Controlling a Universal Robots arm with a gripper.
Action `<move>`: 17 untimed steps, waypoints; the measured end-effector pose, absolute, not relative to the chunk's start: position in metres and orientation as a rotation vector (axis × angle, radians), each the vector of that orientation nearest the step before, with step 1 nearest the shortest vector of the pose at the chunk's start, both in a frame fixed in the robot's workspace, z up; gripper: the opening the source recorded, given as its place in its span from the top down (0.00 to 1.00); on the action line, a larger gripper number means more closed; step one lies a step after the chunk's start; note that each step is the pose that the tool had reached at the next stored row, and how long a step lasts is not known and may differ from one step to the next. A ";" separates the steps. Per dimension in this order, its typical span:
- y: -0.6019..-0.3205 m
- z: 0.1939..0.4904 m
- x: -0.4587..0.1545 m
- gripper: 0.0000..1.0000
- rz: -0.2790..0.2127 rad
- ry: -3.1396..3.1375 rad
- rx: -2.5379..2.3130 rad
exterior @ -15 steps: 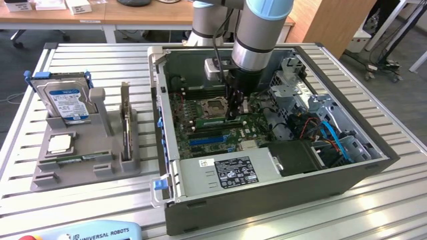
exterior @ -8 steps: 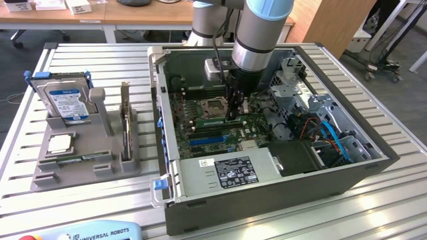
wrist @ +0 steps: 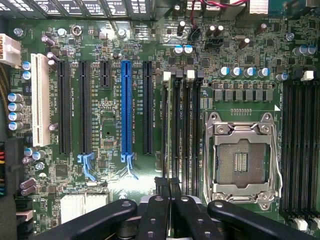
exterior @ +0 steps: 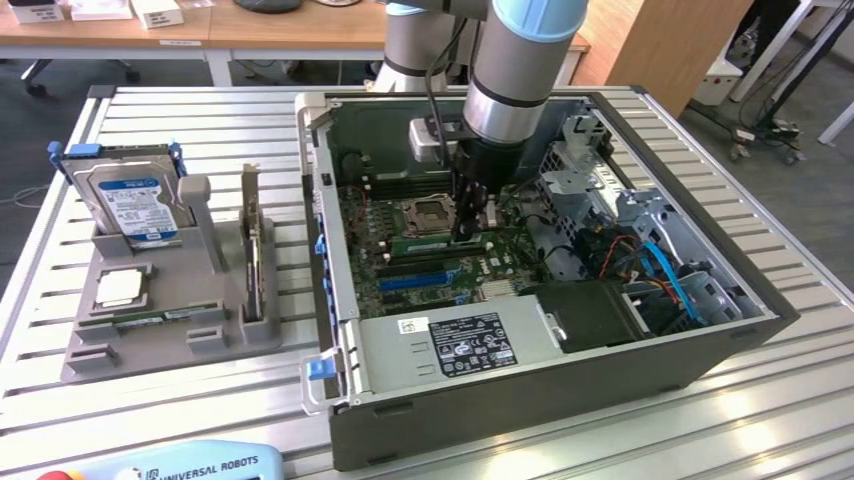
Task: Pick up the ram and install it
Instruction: 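Insert the ram into the slot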
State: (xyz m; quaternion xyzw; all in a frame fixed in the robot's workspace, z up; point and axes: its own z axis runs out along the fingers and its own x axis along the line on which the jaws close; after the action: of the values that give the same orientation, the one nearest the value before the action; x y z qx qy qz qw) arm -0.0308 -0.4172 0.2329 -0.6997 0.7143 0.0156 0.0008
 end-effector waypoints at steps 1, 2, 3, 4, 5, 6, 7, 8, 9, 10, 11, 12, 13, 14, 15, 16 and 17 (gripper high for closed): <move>-0.417 0.233 -0.031 0.89 0.049 2.243 -2.197; -0.417 0.233 -0.031 0.89 0.049 2.243 -2.197; -0.417 0.232 -0.031 0.89 0.049 2.243 -2.197; -0.417 0.232 -0.031 0.89 0.049 2.243 -2.197; -0.417 0.232 -0.031 0.89 0.049 2.243 -2.197; -0.417 0.232 -0.031 0.89 0.049 2.243 -2.197; -0.417 0.232 -0.031 0.89 0.049 2.243 -2.197; -0.417 0.232 -0.031 0.89 0.049 2.243 -2.197; -0.417 0.232 -0.031 0.89 0.049 2.243 -2.197; -0.417 0.232 -0.031 0.89 0.049 2.243 -2.197; -0.417 0.232 -0.031 0.89 0.049 2.243 -2.197; -0.417 0.232 -0.031 0.89 0.049 2.243 -2.197; -0.417 0.232 -0.031 0.89 0.049 2.243 -2.197; -0.417 0.232 -0.031 0.89 0.049 2.243 -2.197; -0.417 0.232 -0.031 0.89 0.049 2.243 -2.197; -0.417 0.232 -0.031 0.89 0.049 2.243 -2.197; -0.417 0.232 -0.031 0.89 0.049 2.243 -2.197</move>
State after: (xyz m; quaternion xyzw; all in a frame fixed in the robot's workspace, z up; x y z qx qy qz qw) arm -0.0311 -0.4168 0.2316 -0.6997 0.7142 0.0156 0.0008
